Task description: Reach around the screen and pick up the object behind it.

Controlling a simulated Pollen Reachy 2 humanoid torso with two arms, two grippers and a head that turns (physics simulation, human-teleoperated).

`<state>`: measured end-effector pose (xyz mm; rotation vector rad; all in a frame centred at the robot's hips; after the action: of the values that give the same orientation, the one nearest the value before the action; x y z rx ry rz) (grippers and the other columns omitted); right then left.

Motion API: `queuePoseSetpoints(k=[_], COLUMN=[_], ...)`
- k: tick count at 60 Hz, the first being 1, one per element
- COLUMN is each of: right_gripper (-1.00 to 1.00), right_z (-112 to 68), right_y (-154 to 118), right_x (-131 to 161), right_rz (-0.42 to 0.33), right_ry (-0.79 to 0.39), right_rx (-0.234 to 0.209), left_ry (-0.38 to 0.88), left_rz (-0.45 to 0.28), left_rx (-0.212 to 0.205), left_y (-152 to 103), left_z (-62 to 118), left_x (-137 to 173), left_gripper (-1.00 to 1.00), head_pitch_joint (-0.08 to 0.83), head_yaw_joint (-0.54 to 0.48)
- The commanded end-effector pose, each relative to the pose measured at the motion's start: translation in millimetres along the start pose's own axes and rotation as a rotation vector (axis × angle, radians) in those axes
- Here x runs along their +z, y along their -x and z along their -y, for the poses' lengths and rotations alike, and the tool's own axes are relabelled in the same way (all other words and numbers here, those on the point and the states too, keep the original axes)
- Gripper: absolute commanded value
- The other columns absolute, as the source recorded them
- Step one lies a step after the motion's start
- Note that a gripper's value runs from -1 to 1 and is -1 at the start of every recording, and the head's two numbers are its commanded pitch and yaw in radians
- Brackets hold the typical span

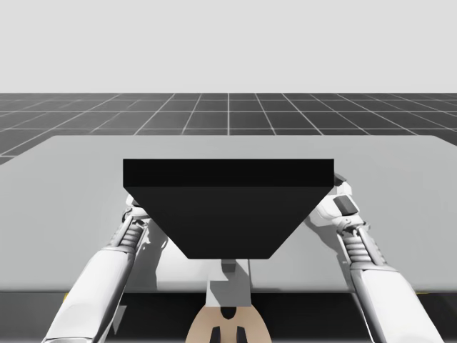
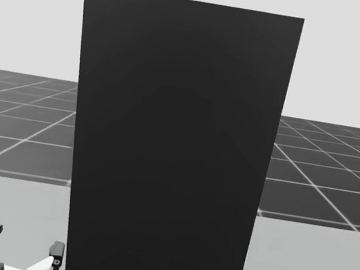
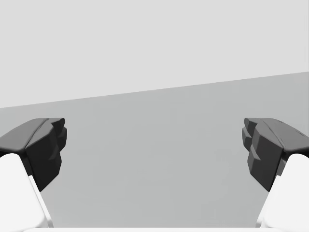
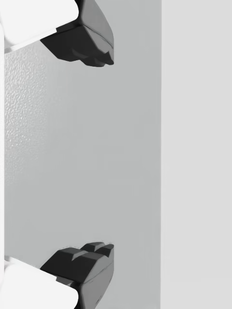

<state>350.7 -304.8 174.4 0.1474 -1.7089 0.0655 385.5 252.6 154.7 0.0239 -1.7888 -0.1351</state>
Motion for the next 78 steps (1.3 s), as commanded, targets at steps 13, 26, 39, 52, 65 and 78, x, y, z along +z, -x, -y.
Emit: queuePoseSetpoints(k=[13,26,39,52,65,78], right_gripper=[-1.0,-1.0,-1.0,-1.0,-1.0,-1.0], right_z=[-1.4,-9.9,-12.3,-19.7,-34.0,-36.7], right_y=[2,1,4,2,8,9], right_x=[0,6,13,24,33,36], right_rz=[-0.027,-0.055,0.015,0.076,0.093,0.093], right_ry=[-0.033,-0.2,-0.466,-0.701,-0.856,-0.885], right_rx=[-0.003,-0.011,-0.024,-0.052,-0.03,-0.031], left_ry=[0.011,0.243,0.626,0.83,0.99,1.033], left_rz=[-0.009,-0.07,-0.06,-0.042,-0.054,-0.06], left_rx=[0.0,0.072,0.108,0.095,0.087,0.064], left_y=[1,-1,-10,-14,-18,-26], left_z=[0.0,0.2,3.0,11.6,22.9,33.7], left_x=[0,7,27,43,57,59], left_gripper=[-1.0,-1.0,-1.0,-1.0,-1.0,-1.0], head_pitch_joint=[0.091,0.094,0.098,0.1,0.108,0.112], head_yaw_joint=[-0.02,-0.02,-0.02,-0.02,-0.03,-0.03])
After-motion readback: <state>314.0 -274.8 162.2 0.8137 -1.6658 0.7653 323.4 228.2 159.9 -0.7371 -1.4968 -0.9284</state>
